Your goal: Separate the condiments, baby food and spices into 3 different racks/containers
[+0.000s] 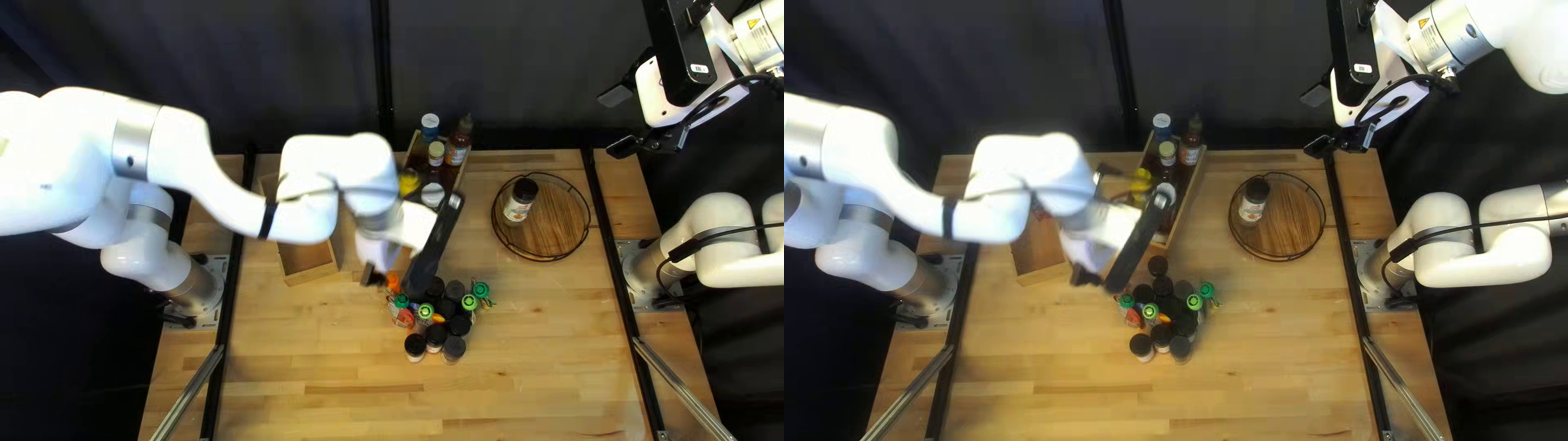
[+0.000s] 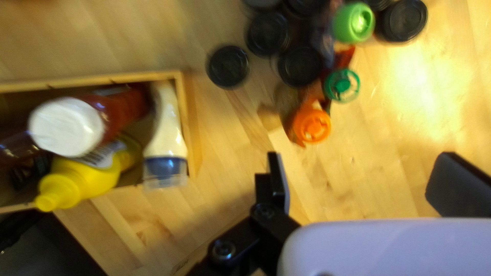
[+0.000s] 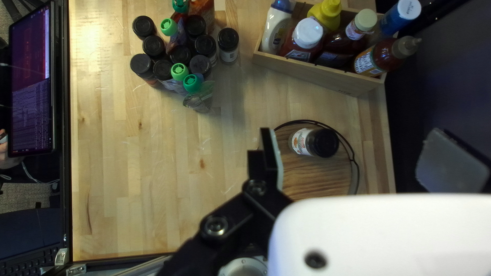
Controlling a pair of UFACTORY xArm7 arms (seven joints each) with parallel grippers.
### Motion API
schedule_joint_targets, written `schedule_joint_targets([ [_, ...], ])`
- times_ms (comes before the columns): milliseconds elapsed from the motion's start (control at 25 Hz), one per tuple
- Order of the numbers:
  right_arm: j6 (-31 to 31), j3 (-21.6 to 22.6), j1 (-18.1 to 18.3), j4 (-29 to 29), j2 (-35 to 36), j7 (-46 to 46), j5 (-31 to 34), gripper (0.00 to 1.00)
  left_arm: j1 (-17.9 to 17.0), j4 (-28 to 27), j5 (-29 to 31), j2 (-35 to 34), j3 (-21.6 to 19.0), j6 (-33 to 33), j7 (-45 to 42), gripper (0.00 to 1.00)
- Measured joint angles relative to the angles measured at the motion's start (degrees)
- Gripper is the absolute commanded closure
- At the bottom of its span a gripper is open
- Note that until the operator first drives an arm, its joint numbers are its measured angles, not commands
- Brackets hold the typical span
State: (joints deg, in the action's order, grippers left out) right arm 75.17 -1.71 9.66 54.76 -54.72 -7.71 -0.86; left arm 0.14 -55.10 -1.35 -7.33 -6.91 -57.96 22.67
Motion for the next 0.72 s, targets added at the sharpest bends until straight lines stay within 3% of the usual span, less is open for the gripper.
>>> schedule_joint_targets([
  [280, 0.00, 0.00, 0.00, 0.00, 0.00, 0.00, 0.00, 0.00, -0.07, 8.18, 6.64, -0.97, -1.69, 8.75, -7.95, 0.00],
  [720, 0.00, 0.00, 0.00, 0.00, 0.00, 0.00, 0.00, 0.00, 0.50, 8.14, 11.94, 4.39, -2.31, 14.74, -13.03, 0.00],
])
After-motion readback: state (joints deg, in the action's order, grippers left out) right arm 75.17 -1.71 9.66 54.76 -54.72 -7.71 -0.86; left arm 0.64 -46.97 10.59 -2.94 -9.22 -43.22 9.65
